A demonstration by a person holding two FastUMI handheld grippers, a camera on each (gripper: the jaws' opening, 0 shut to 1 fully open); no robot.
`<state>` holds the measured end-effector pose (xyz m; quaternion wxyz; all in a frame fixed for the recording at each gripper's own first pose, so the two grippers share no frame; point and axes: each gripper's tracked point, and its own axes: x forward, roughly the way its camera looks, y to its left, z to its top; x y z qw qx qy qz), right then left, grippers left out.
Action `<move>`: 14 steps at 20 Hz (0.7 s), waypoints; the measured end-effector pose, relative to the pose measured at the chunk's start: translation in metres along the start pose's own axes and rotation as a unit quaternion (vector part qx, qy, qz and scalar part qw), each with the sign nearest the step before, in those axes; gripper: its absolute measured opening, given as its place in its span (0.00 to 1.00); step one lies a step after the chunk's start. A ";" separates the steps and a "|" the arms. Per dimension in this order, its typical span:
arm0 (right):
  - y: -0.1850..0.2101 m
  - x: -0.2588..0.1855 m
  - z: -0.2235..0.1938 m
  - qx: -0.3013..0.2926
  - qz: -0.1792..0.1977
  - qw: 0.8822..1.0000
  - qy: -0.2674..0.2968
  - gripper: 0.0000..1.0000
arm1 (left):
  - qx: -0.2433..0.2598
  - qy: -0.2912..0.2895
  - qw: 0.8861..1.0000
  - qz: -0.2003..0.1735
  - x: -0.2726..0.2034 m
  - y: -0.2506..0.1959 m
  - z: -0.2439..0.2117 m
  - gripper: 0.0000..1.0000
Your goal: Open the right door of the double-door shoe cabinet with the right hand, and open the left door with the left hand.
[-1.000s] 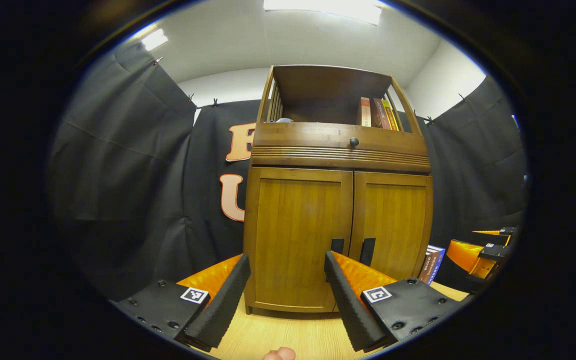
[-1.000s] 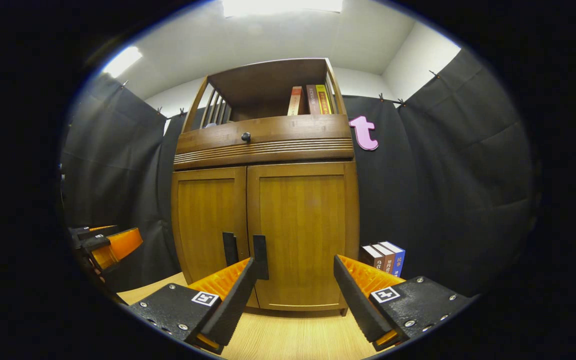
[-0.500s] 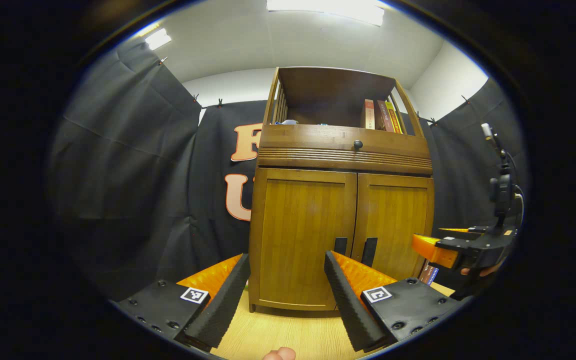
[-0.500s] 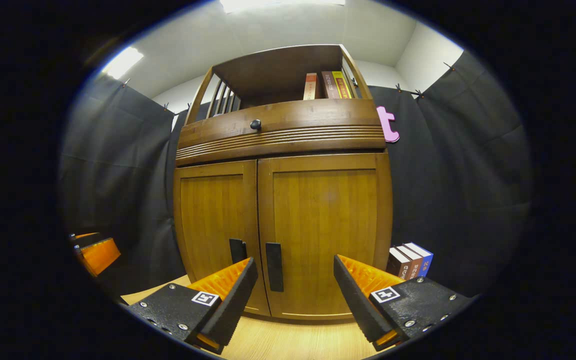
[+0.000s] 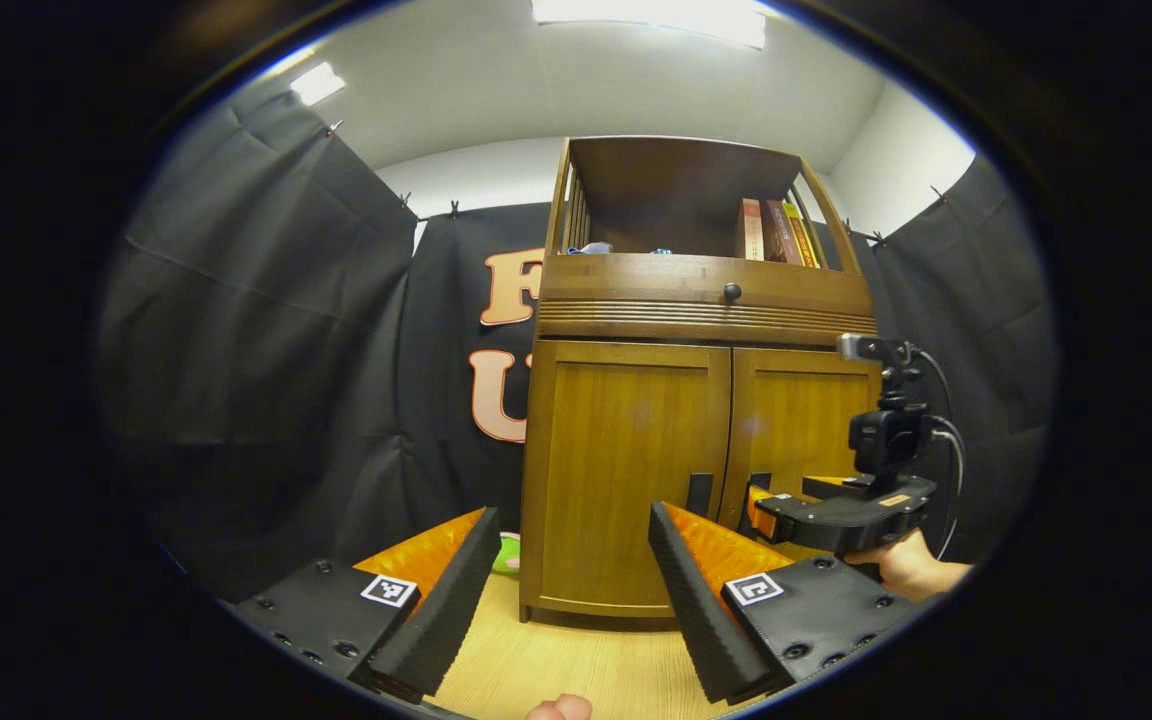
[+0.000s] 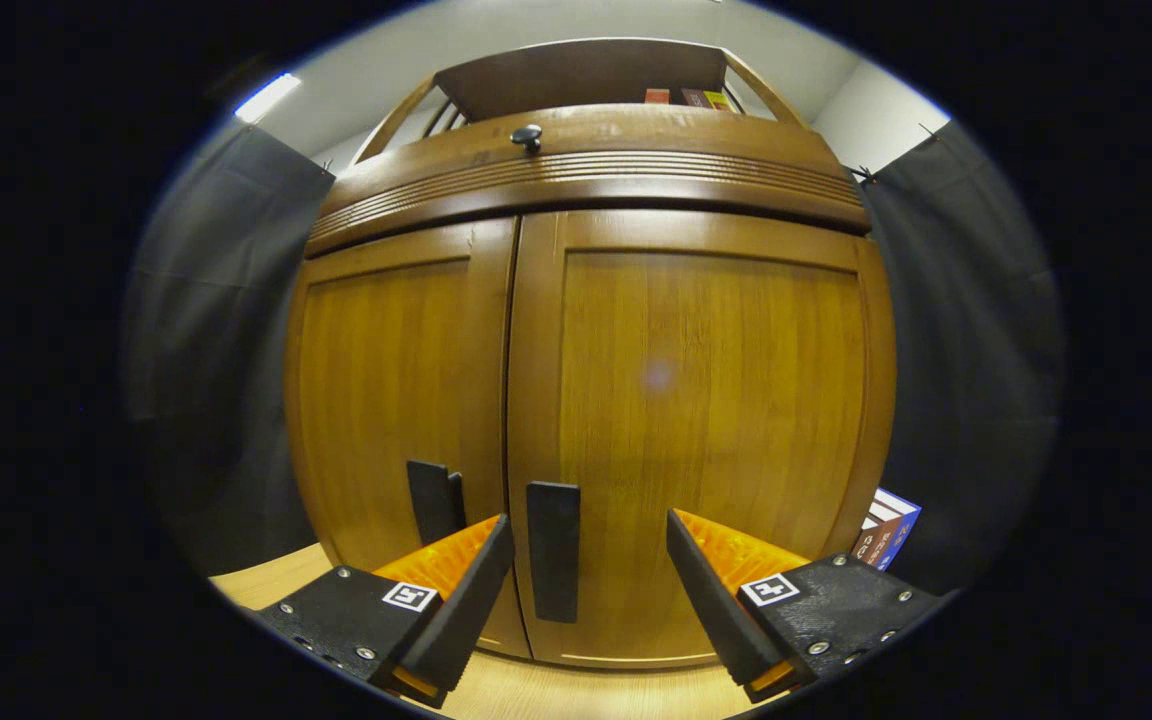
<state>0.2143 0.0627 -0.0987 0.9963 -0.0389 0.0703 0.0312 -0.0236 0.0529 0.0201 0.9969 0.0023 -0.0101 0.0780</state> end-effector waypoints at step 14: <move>0.009 0.042 -0.023 0.023 -0.004 1.000 0.018 0.64 | 0.003 -0.007 1.000 0.022 0.002 0.023 0.003 0.93</move>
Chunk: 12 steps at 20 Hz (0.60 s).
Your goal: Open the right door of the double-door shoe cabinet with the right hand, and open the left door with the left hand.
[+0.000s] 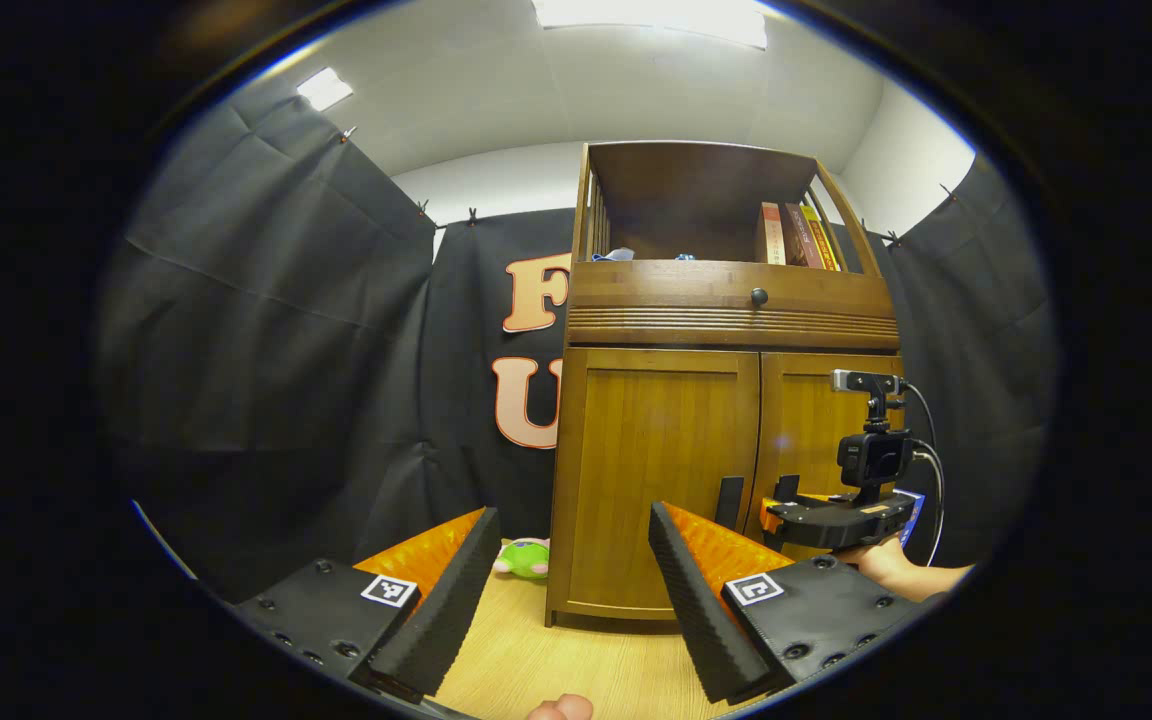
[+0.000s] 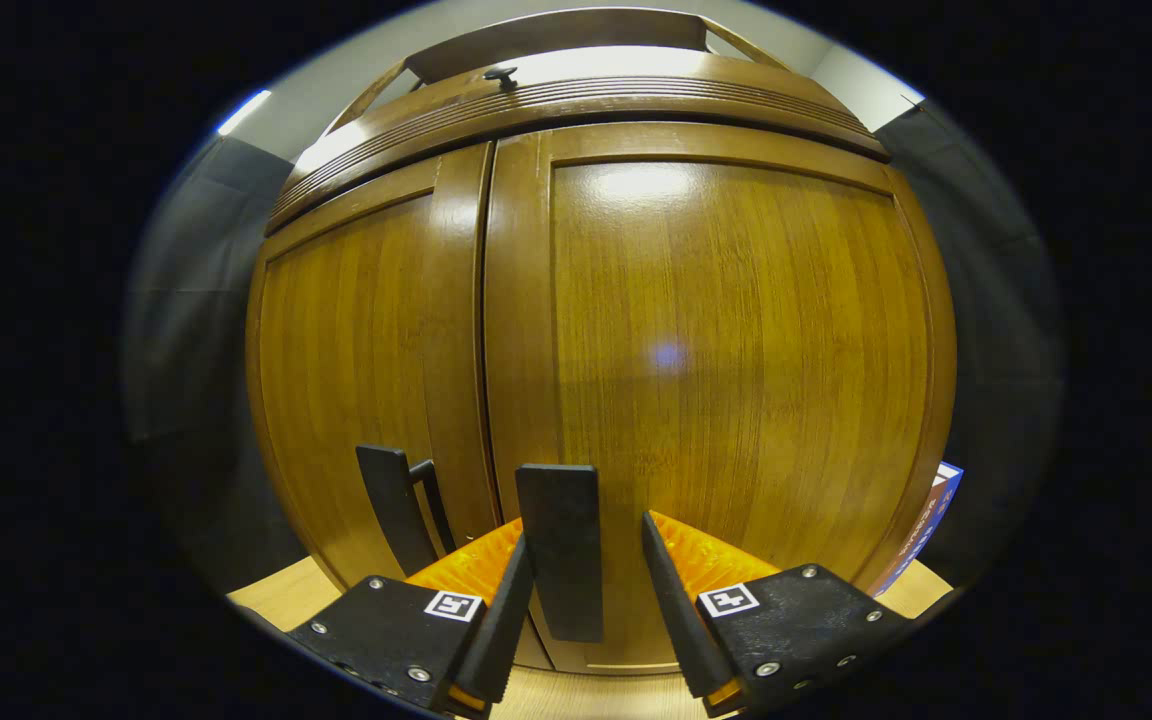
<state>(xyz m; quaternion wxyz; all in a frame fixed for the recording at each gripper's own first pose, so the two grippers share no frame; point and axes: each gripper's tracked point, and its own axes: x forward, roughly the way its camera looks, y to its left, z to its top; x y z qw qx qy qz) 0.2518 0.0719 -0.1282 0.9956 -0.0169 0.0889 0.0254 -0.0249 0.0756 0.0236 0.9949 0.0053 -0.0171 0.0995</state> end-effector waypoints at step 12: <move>0.010 -0.003 -0.006 0.027 0.010 1.000 -0.003 0.31 | 0.006 0.006 1.000 0.000 -0.004 0.007 -0.003 0.93</move>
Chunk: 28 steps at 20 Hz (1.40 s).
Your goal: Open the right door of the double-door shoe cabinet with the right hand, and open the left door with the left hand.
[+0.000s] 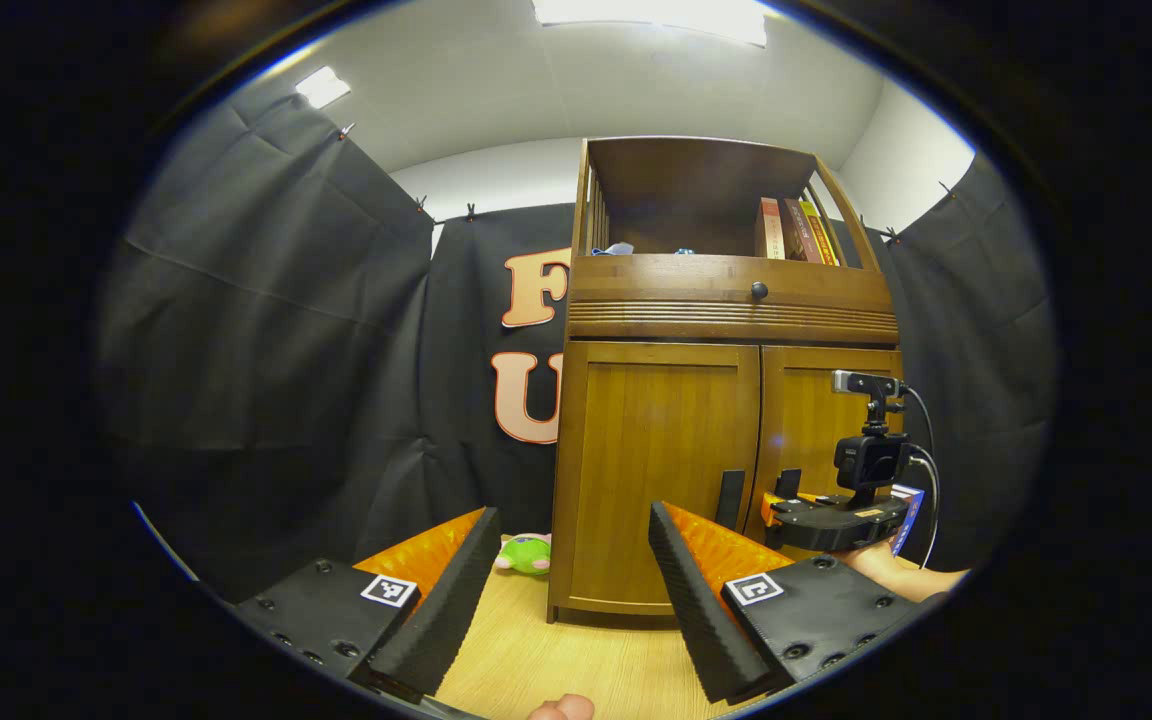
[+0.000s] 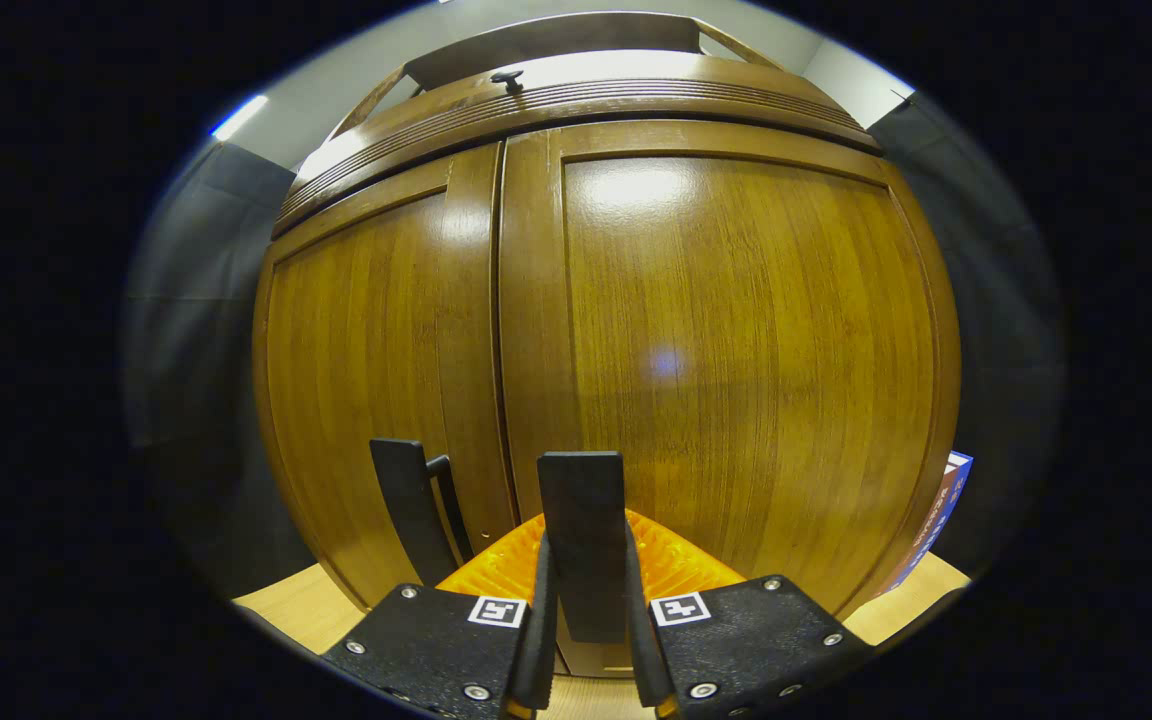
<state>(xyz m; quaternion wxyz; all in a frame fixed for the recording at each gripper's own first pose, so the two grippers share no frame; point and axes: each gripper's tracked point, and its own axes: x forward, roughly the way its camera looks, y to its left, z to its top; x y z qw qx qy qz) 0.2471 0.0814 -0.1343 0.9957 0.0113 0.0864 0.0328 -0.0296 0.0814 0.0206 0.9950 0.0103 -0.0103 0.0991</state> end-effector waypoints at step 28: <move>-0.098 -0.216 -0.024 -0.023 0.000 0.999 0.039 0.29 | -0.002 0.005 0.998 -0.067 -0.006 -0.076 -0.004 1.00</move>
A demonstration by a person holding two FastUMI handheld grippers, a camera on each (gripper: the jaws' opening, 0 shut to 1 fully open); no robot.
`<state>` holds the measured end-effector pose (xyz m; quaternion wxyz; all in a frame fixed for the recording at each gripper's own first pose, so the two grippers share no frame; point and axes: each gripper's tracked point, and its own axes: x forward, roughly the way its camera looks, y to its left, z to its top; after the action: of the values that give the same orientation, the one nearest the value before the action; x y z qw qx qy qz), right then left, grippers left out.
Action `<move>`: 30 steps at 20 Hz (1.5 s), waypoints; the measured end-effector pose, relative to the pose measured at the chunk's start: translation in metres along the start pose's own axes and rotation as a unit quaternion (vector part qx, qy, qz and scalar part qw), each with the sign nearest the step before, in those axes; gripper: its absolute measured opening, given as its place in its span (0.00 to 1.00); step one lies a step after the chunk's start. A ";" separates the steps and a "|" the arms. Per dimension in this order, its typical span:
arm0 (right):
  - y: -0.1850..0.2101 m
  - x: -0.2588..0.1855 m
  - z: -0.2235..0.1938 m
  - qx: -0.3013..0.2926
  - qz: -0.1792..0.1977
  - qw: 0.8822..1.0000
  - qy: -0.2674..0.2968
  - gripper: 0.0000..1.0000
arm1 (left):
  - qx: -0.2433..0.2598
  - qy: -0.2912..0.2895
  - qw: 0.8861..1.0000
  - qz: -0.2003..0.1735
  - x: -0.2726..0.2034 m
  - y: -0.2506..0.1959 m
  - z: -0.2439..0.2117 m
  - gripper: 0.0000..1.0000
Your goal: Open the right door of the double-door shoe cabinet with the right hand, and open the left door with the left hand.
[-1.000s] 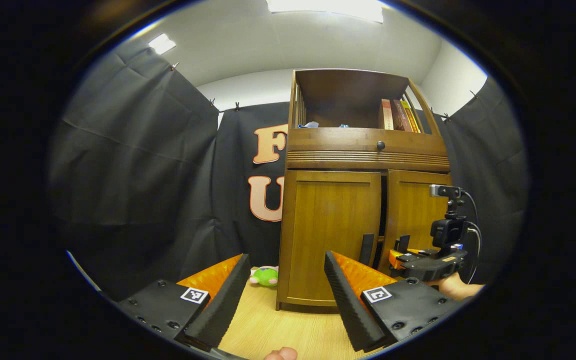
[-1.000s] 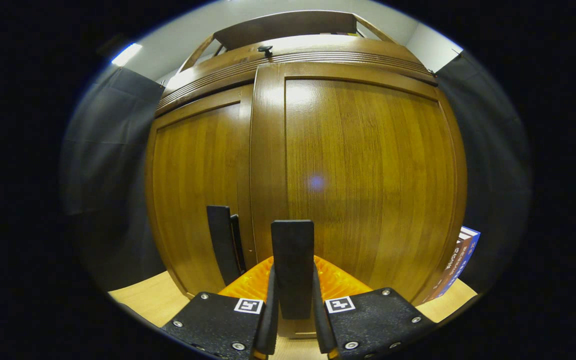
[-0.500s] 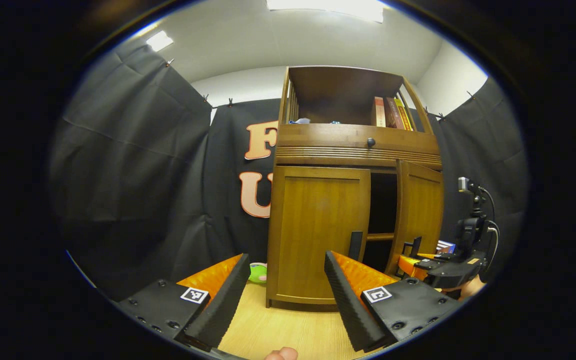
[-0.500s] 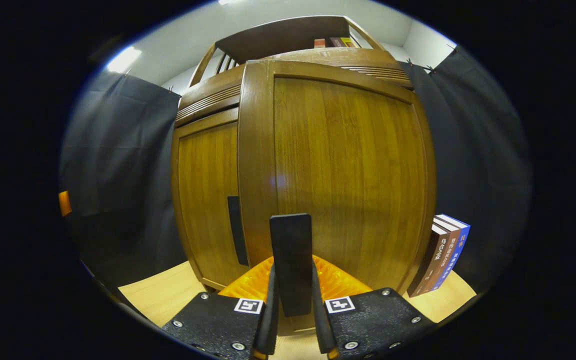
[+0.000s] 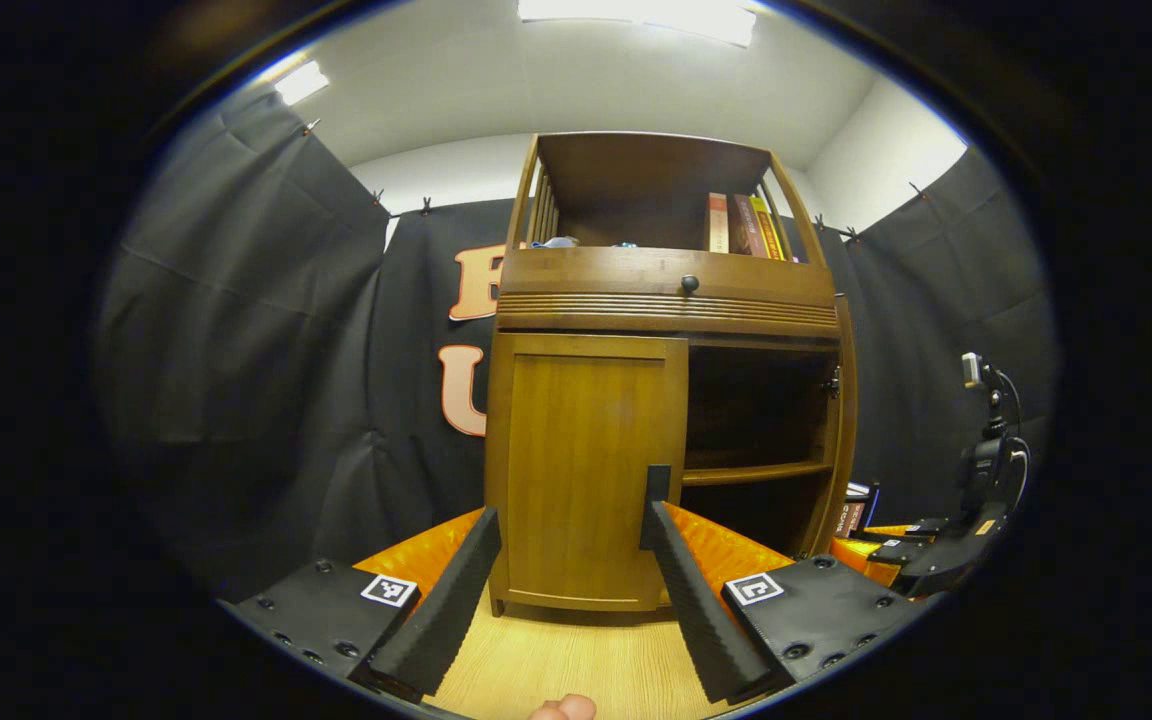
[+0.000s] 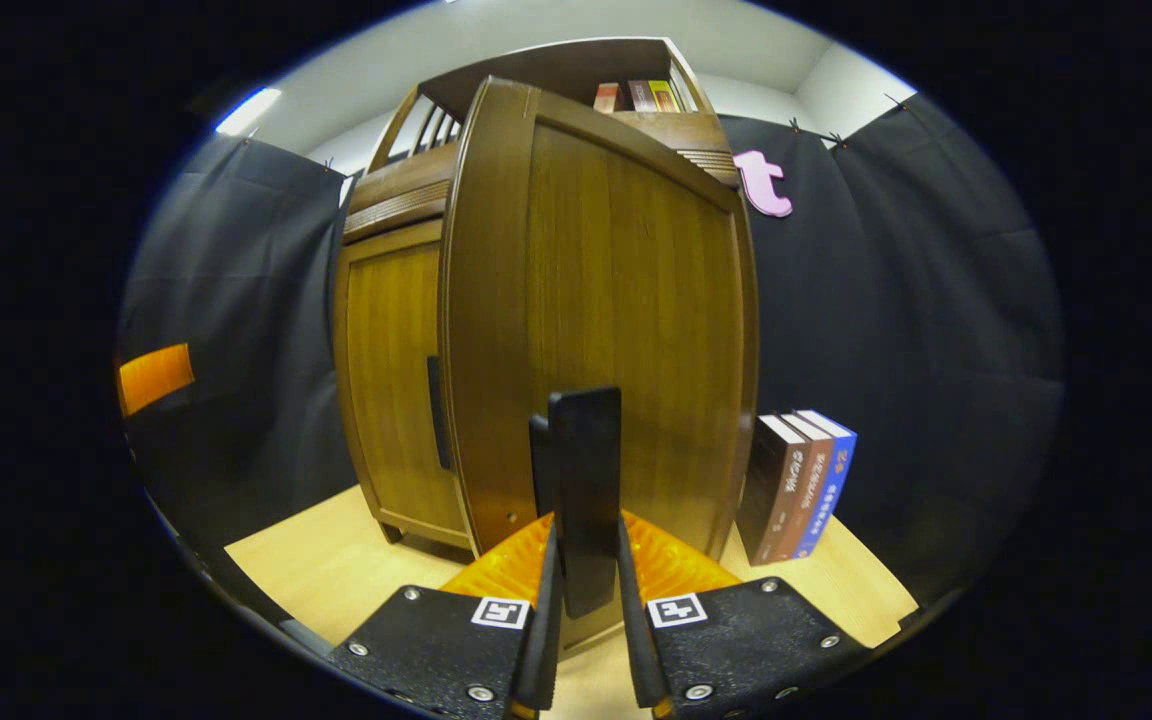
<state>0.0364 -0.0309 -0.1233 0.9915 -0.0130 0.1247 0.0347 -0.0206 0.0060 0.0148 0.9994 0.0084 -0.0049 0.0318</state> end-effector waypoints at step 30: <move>-0.185 -0.047 0.001 0.009 0.026 0.999 -0.018 0.09 | -0.035 -0.001 0.999 -0.032 0.007 -0.082 -0.018 0.97</move>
<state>0.0043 -0.2188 -0.1078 0.9924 -0.0002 0.1075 0.0591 -0.0084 -0.0754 -0.0043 0.9996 -0.0263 -0.0071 -0.0001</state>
